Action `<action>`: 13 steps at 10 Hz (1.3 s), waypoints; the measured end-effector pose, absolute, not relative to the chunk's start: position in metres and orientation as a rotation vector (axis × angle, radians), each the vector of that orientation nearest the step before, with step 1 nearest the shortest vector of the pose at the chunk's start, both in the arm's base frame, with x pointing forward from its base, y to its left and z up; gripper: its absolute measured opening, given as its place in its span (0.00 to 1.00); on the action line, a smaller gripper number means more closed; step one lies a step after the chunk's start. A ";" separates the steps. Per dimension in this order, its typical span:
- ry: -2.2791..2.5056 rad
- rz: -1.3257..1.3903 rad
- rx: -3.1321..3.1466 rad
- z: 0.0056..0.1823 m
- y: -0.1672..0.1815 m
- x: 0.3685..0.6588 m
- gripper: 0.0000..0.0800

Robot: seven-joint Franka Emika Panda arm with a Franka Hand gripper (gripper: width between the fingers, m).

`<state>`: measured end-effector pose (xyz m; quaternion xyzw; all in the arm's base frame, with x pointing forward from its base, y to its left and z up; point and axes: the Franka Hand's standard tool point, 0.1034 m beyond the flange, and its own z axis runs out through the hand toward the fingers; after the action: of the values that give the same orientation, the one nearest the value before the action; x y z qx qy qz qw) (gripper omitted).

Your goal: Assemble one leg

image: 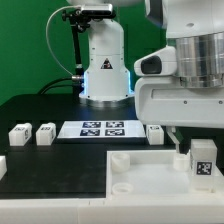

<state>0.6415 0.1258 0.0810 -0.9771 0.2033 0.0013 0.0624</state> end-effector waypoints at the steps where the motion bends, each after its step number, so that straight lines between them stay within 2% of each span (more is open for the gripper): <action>1: 0.324 0.001 -3.028 0.080 0.124 0.643 0.81; 2: 0.110 -0.010 -3.048 0.079 0.121 0.645 0.81; 3: 0.091 -0.010 -3.046 0.079 0.117 0.645 0.81; 5: 0.161 -0.007 -3.042 0.079 0.118 0.645 0.49; 6: 0.324 0.000 -3.031 0.078 0.116 0.646 0.37; 8: 0.645 0.014 -2.982 0.078 0.115 0.645 0.37; 11: 1.665 0.026 -2.609 0.078 0.120 0.642 0.37; 13: 2.158 0.016 -2.179 0.078 0.121 0.641 0.37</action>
Offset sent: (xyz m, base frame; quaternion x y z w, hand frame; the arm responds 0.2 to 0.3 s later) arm 0.0000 0.0000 0.0000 0.0000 0.0000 0.0899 0.9960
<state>0.6411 0.1211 0.0780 -0.7100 0.7032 0.0051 0.0374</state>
